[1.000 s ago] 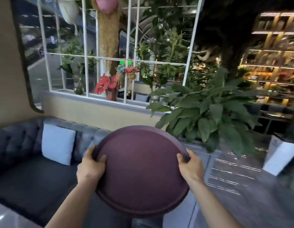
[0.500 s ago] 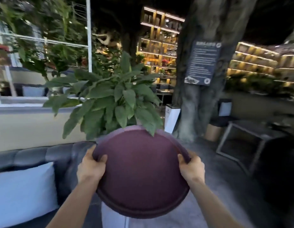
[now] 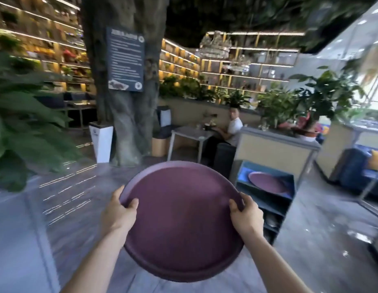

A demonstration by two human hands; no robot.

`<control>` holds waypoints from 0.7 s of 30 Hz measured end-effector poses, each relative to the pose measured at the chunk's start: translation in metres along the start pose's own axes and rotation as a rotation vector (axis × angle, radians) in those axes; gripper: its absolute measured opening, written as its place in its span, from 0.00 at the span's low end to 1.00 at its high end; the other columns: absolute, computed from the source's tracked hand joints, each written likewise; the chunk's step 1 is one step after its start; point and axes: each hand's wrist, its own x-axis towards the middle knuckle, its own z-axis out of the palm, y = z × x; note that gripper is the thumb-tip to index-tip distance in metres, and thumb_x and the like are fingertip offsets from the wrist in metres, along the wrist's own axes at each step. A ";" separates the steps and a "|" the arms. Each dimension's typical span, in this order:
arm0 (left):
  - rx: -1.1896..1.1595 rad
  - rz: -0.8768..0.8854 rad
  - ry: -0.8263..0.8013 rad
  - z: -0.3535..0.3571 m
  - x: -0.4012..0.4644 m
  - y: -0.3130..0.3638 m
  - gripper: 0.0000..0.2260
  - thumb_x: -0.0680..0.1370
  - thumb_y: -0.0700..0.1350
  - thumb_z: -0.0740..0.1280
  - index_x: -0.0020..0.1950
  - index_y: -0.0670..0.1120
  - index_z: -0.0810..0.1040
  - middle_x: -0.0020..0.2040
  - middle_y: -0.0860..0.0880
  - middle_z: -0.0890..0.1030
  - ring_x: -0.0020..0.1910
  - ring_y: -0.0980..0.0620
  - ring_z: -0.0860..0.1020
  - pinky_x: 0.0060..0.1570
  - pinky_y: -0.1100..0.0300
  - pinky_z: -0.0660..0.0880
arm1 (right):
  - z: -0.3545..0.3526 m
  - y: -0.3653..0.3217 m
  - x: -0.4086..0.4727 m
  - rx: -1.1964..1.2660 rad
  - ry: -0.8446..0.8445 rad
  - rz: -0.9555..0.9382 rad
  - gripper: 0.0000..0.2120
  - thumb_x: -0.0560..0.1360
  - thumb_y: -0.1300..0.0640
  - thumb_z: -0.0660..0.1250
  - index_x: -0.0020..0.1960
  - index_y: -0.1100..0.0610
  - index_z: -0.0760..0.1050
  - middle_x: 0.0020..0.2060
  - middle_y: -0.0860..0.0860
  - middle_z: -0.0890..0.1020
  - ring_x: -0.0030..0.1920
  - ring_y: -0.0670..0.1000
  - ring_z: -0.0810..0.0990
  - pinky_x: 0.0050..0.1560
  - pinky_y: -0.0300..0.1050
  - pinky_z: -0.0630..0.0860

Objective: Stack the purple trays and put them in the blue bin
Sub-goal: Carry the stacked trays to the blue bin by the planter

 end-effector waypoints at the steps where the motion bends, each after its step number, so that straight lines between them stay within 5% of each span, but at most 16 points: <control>1: 0.012 0.018 -0.036 0.017 -0.006 0.008 0.26 0.75 0.49 0.69 0.73 0.55 0.69 0.63 0.46 0.80 0.60 0.40 0.78 0.56 0.51 0.71 | -0.015 0.011 0.004 0.002 0.035 0.020 0.23 0.74 0.48 0.67 0.68 0.52 0.72 0.60 0.56 0.81 0.61 0.60 0.78 0.62 0.53 0.74; 11: 0.085 0.148 -0.311 0.192 -0.072 0.084 0.26 0.77 0.52 0.67 0.75 0.58 0.66 0.64 0.44 0.79 0.61 0.38 0.77 0.52 0.51 0.71 | -0.148 0.118 0.063 -0.022 0.293 0.194 0.21 0.74 0.49 0.68 0.65 0.51 0.74 0.56 0.56 0.83 0.59 0.61 0.79 0.60 0.53 0.74; 21: 0.101 0.171 -0.432 0.325 -0.122 0.125 0.26 0.77 0.52 0.68 0.74 0.57 0.66 0.65 0.45 0.79 0.60 0.38 0.77 0.55 0.50 0.73 | -0.226 0.198 0.125 -0.001 0.374 0.301 0.23 0.73 0.47 0.68 0.67 0.49 0.73 0.58 0.57 0.82 0.60 0.61 0.78 0.62 0.53 0.74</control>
